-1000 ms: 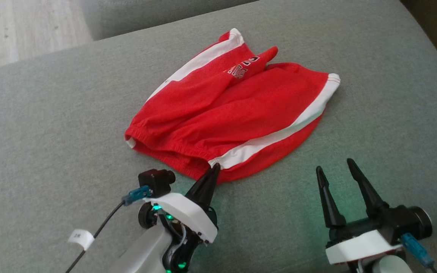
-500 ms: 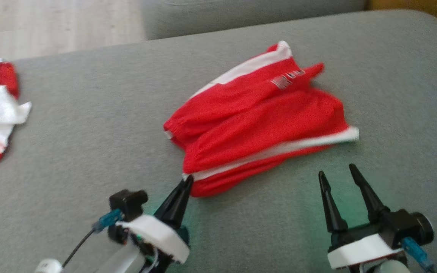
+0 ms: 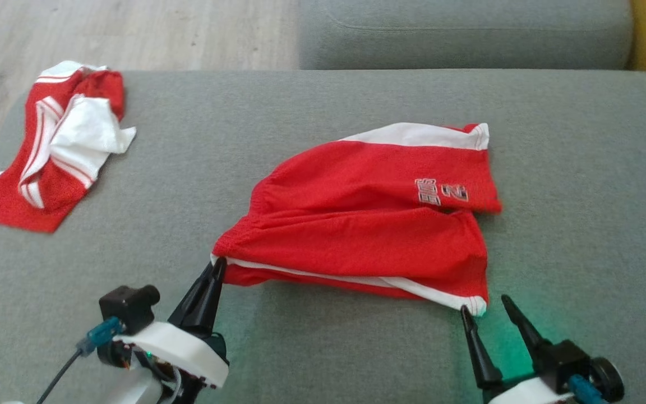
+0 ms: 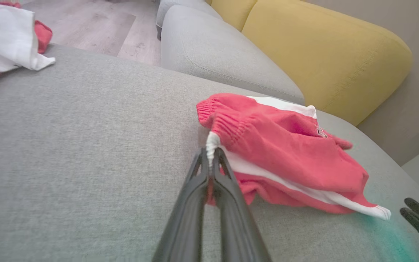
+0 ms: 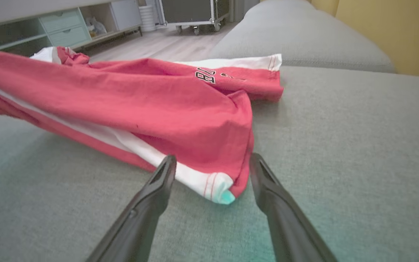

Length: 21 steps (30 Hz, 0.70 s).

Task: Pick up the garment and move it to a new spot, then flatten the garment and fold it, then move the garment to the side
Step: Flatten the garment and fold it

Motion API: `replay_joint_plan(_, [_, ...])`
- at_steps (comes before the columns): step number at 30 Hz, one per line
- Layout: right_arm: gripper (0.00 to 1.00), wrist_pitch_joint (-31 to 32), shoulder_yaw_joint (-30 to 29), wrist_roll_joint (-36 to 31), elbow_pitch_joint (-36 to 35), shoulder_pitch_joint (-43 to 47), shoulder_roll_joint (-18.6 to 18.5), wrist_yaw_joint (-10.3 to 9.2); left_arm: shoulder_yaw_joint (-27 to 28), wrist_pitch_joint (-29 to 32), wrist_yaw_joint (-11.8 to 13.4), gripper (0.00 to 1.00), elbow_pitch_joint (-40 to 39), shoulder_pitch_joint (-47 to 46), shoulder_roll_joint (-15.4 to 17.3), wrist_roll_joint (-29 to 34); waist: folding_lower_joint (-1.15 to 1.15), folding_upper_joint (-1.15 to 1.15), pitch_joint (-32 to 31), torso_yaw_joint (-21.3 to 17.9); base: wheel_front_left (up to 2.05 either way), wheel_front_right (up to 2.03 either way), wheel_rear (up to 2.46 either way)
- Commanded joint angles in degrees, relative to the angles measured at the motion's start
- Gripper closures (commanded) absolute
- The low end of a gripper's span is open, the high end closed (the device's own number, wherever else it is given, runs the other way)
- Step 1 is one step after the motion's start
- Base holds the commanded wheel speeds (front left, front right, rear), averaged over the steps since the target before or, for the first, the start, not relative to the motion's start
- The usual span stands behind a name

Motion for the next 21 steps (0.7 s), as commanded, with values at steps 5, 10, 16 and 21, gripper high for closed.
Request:
replay_joint_plan(5, [0.0, -0.32, 1.01, -2.11, 4.85, -2.44, -0.36, -0.04, 2.72, -0.27, 0.74, 1.0, -3.02, -1.46, 1.87, 0.07, 0.0, 0.0, 0.19, 1.91, 0.0, 0.0, 0.0])
replay_joint_plan(10, [0.0, -0.32, 1.33, -2.21, 6.35, -3.94, -0.36, -0.04, 2.59, -0.27, 0.91, 1.0, -3.55, -1.91, 1.75, 0.2, 0.0, 0.0, 1.09, 2.54, 0.0, 0.0, 0.0])
replay_joint_plan(16, [1.0, -0.32, 1.76, -2.36, 5.13, -4.32, -0.36, -0.04, 2.31, -0.34, 0.65, 1.0, -3.13, -2.26, 1.7, 0.32, 0.0, 0.0, 1.55, 2.5, 0.0, 0.0, 0.0])
replay_joint_plan(21, [1.0, -0.32, 2.26, -2.65, 4.31, -3.98, -0.37, -0.04, 1.99, -0.61, 0.53, 1.0, -2.56, -2.08, 1.64, 0.41, 0.0, 0.0, 0.26, 1.94, 0.0, 0.0, 0.0])
